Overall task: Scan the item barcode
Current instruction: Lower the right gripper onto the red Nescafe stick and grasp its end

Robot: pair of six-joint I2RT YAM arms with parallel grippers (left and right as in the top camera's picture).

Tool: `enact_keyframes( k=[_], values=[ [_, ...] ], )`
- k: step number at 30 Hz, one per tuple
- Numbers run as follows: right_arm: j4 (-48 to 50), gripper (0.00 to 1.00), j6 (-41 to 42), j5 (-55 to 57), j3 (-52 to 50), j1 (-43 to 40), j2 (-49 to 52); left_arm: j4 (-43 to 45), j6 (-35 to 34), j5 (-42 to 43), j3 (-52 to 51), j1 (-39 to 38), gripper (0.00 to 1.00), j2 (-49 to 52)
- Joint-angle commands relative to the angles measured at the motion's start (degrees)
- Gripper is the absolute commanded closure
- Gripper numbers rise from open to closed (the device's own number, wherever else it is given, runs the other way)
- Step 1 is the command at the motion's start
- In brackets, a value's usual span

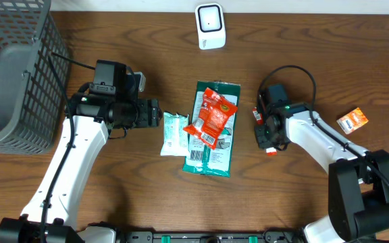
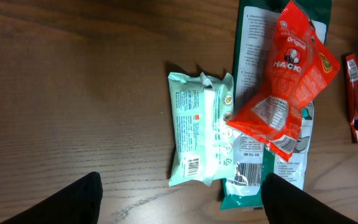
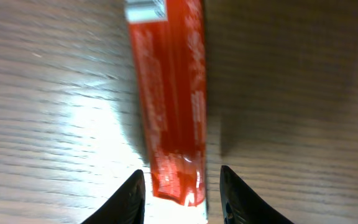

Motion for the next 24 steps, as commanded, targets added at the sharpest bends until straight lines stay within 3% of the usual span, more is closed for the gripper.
enact_keyframes(
  k=[1,10,24],
  values=[
    [-0.7,0.67,0.1,0.4,1.4,2.4,-0.6,-0.2,-0.3,-0.4,0.6,0.0,0.18,-0.5],
    [-1.3,0.67,0.1,8.9,0.7,6.9,-0.6,-0.2,-0.3,-0.4,0.6,0.0,0.18,-0.5],
    [-0.7,0.71,5.7,9.0,0.6,10.4,-0.5,-0.2,-0.3,-0.4,0.6,0.0,0.18,-0.5]
  ],
)
